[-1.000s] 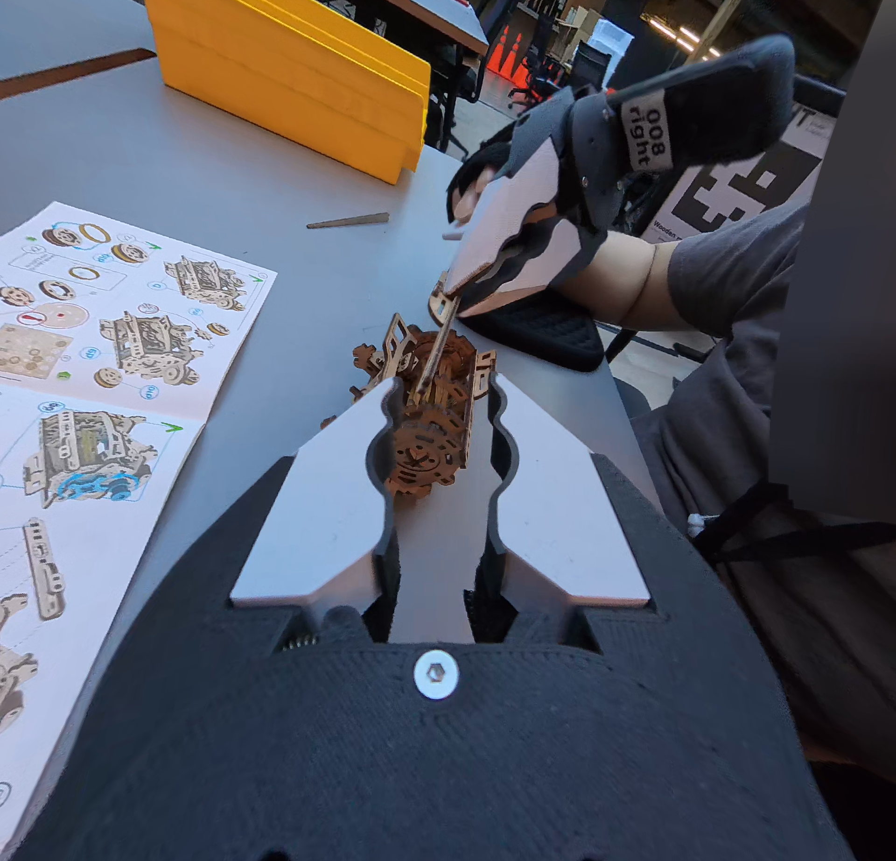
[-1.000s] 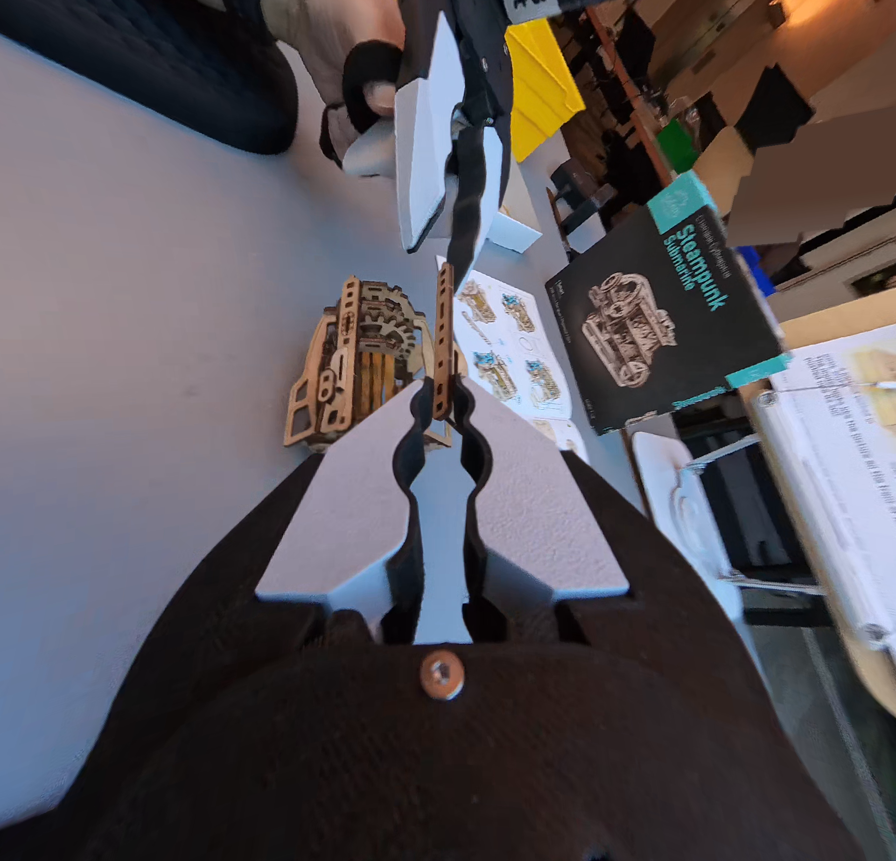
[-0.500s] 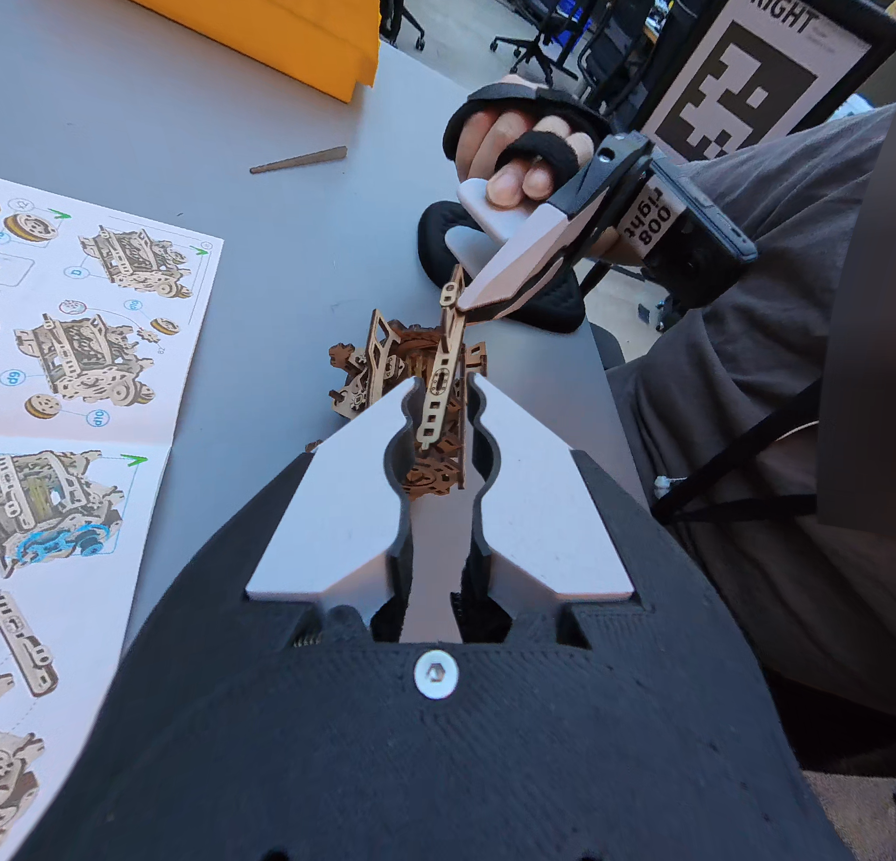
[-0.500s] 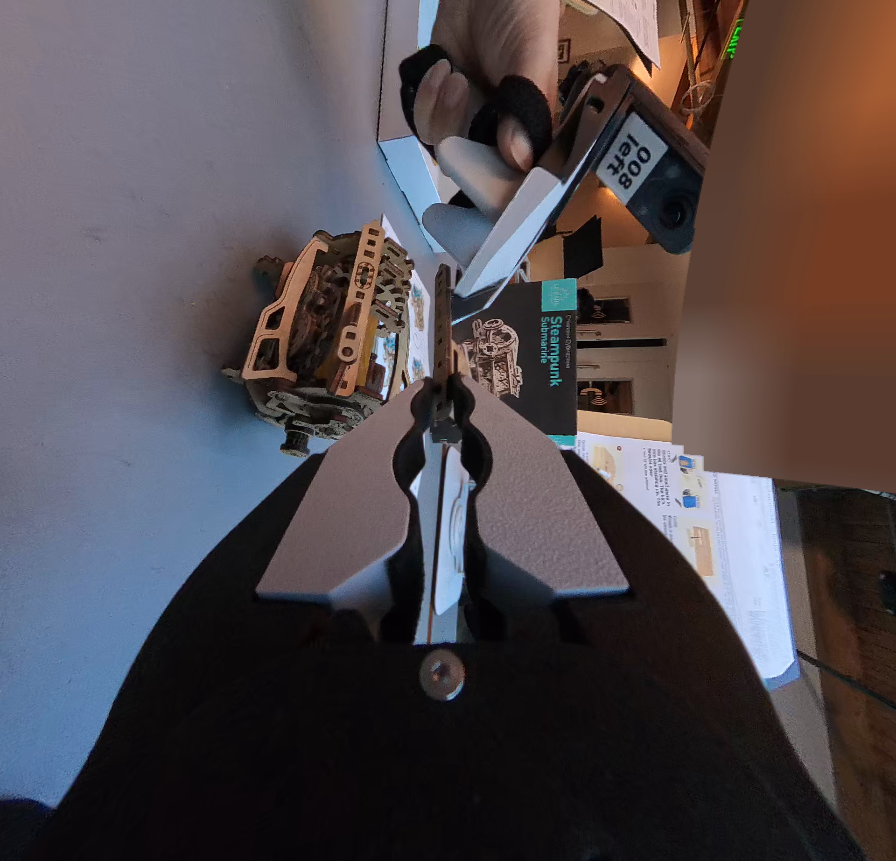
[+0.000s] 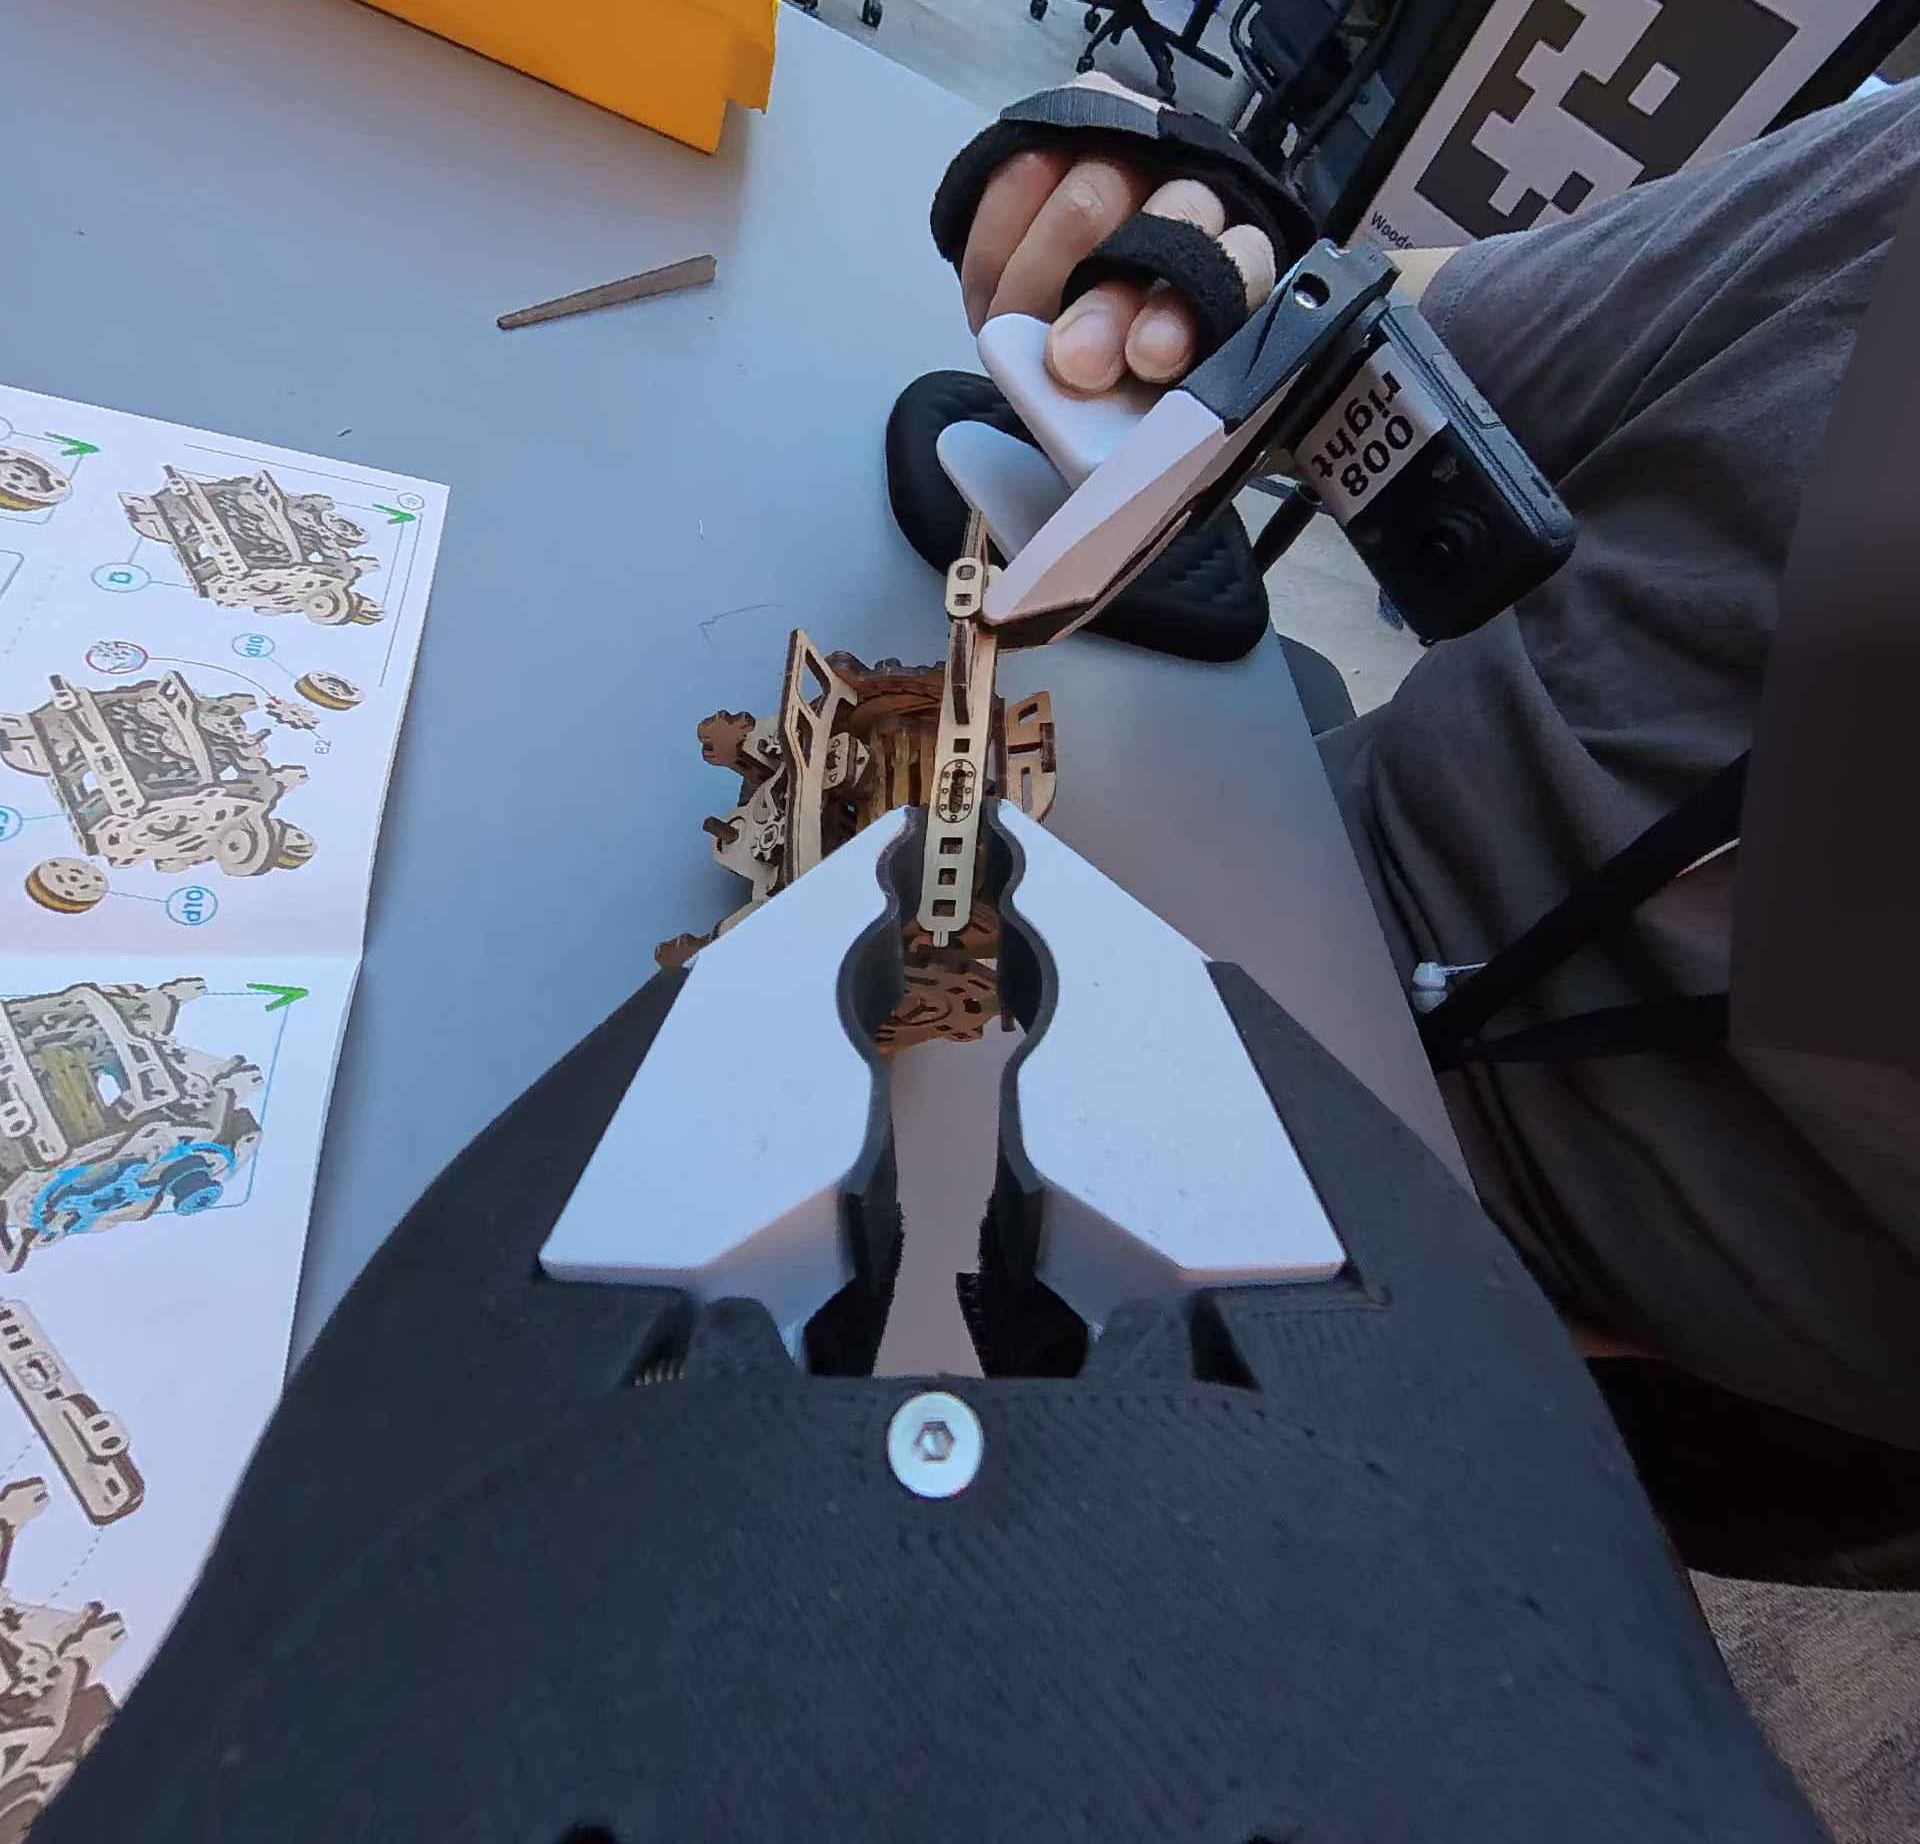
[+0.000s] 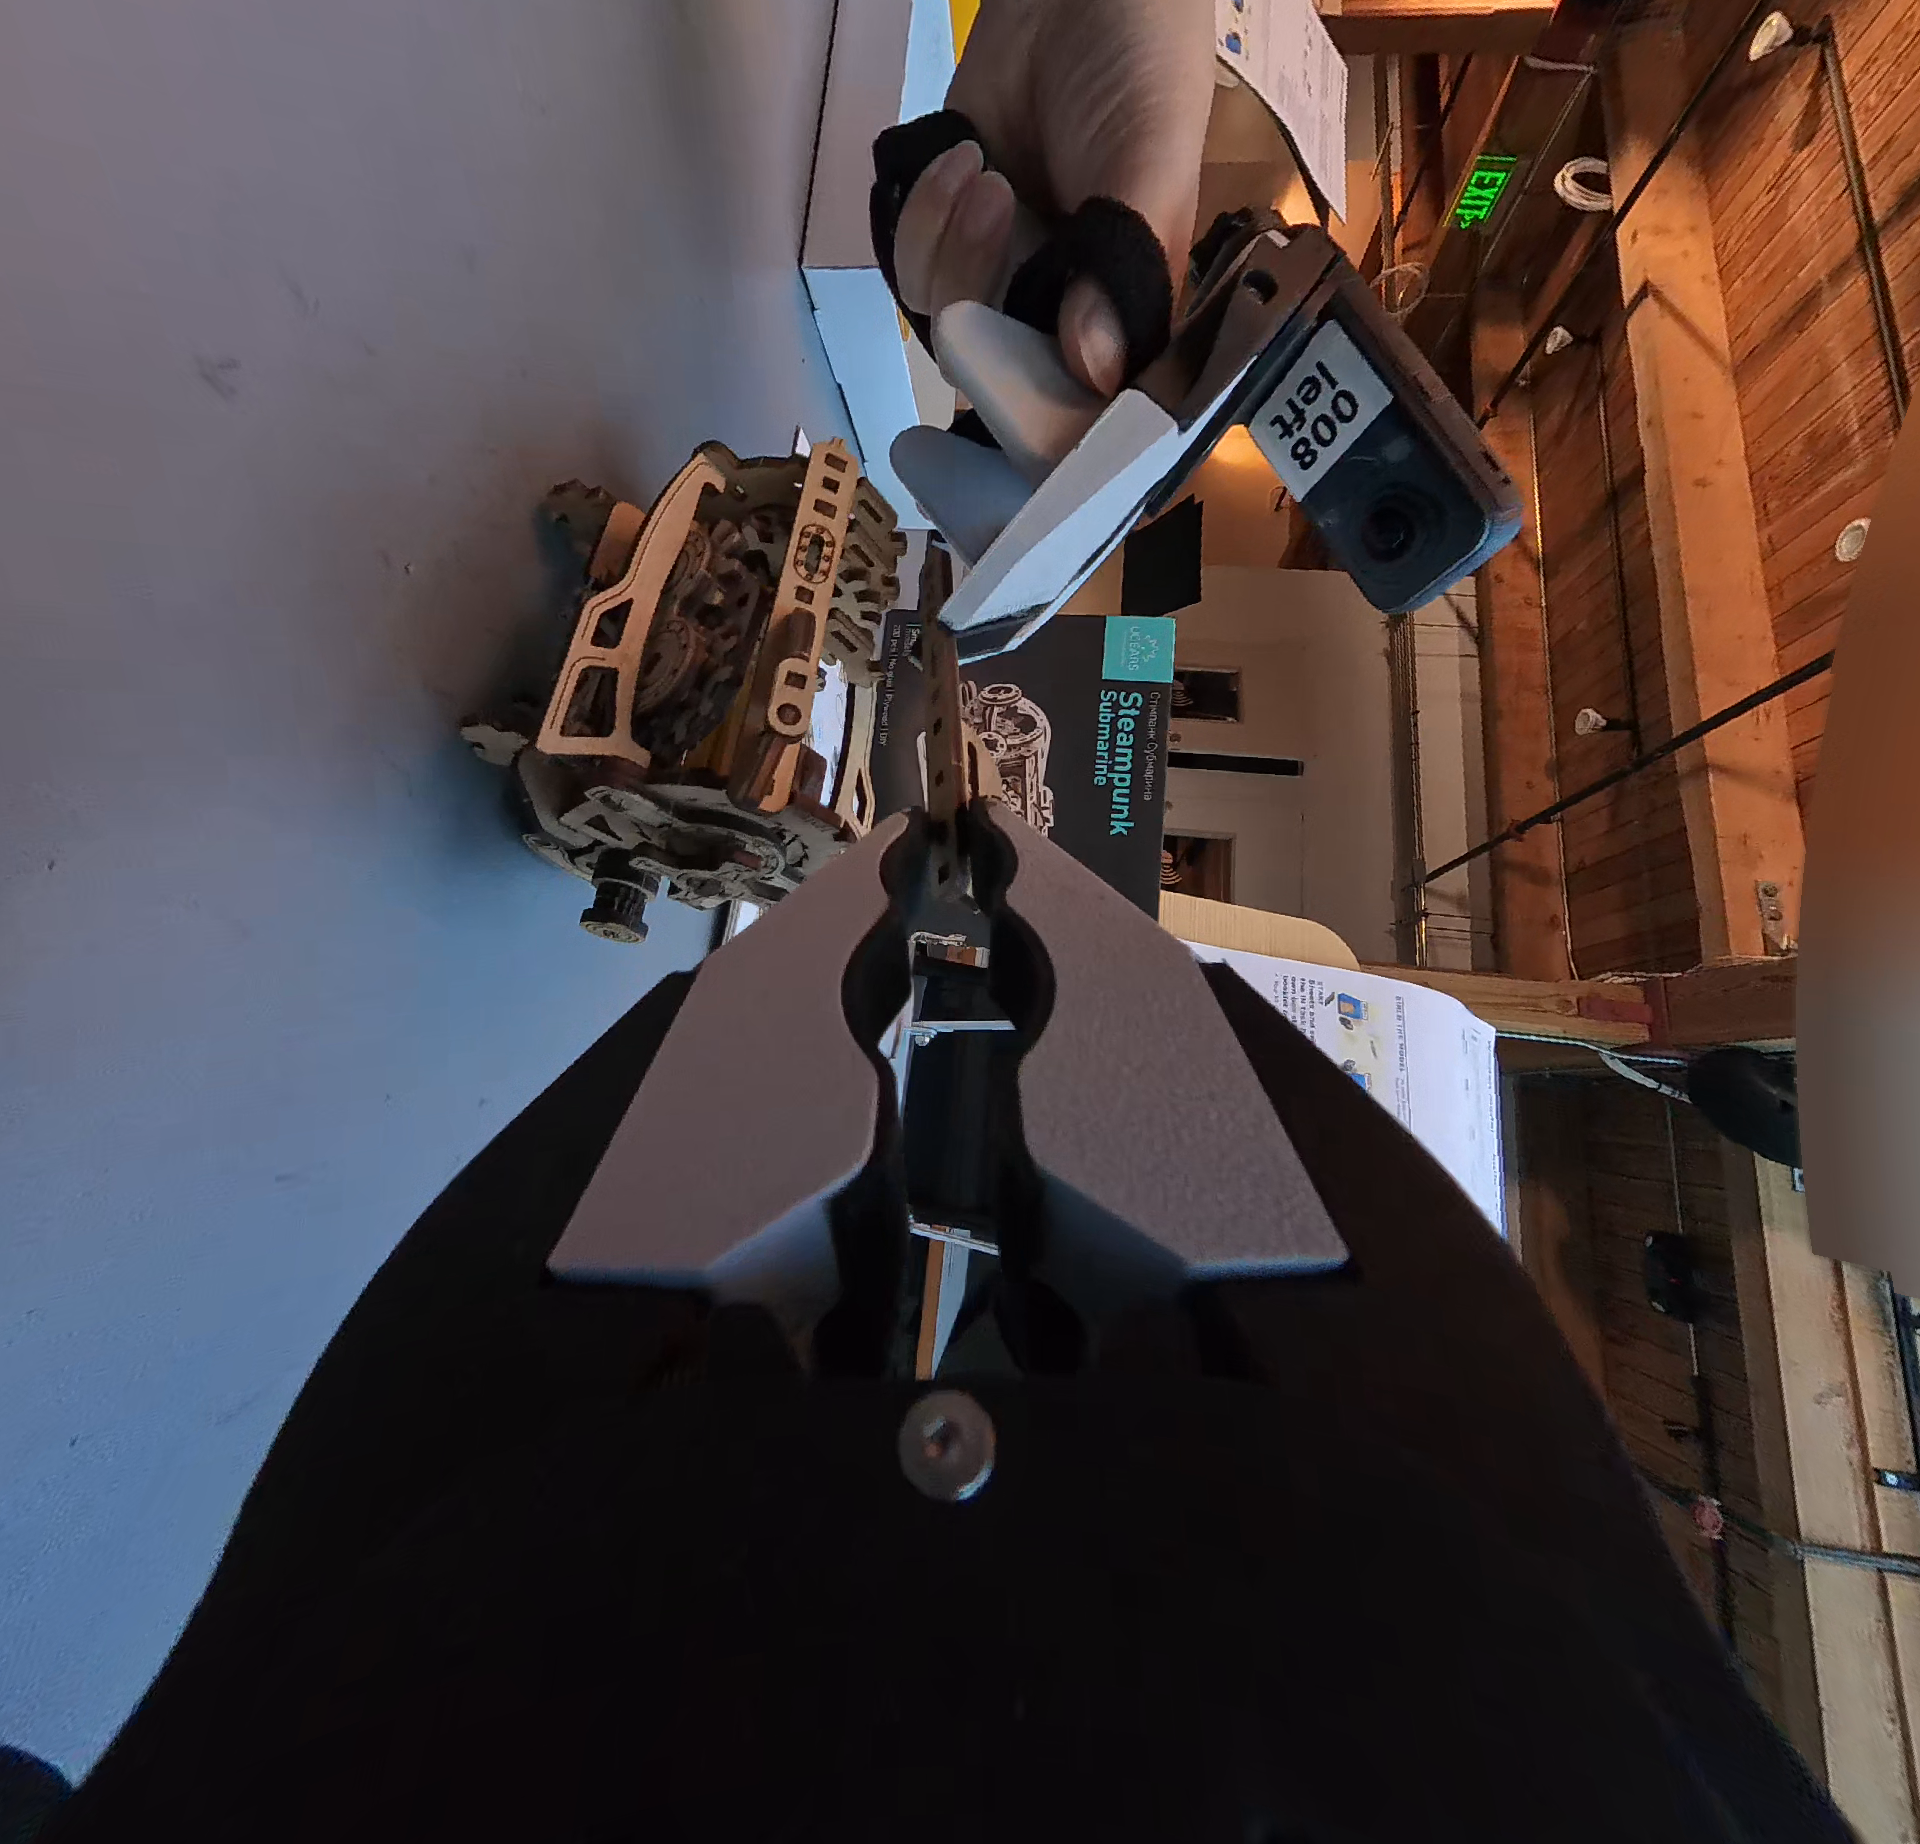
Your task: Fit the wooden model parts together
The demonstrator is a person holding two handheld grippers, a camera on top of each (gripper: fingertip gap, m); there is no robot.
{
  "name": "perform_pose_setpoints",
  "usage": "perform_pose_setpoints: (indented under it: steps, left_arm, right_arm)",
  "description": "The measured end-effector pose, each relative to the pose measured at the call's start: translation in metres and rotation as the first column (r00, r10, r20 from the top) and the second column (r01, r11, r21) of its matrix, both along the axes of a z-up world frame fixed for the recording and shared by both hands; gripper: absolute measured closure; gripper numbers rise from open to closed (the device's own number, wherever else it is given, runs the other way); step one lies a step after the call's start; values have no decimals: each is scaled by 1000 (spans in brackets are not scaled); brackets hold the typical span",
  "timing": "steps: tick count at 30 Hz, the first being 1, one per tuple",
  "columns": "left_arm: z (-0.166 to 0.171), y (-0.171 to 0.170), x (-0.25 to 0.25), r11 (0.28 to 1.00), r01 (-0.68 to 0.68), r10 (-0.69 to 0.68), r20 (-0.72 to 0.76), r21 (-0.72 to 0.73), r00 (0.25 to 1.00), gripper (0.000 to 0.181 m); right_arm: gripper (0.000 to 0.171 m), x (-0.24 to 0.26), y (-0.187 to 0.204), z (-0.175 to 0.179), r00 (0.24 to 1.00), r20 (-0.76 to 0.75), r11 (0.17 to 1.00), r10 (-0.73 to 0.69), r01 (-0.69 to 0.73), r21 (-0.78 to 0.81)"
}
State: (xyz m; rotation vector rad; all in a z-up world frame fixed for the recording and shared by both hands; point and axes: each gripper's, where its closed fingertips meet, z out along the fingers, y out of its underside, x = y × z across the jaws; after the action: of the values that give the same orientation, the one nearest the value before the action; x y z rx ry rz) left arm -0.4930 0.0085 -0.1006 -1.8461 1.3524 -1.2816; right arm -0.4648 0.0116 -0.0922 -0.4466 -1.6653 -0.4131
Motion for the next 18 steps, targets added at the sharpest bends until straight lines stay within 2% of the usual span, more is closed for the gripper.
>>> perform_pose_setpoints:
  steps: [5, 9, 15, 18]
  left_arm:
    - [-2, 1, 0, 1000, -4, 4, -4, 8, 1000, 173]
    - [-2, 2, -4, 999, -12, 14, -34, 53, 999, 173]
    - [-4, 4, -7, 990, 0, 11, -78, 138, 997, 173]
    - [-2, 2, -5, 988, 8, 2, -65, 156, 998, 173]
  right_arm:
    - [164, 0, 2, -4, 1000, 9, 1000, 7, -7, -4]
    - [161, -3, 4, -4, 1000, -23, 996, 4, -6, -91]
    - [153, -4, -15, 1, 994, -78, 936, 77, -99, -338]
    - [150, -7, -22, 13, 984, -157, 828, 84, -156, -538]
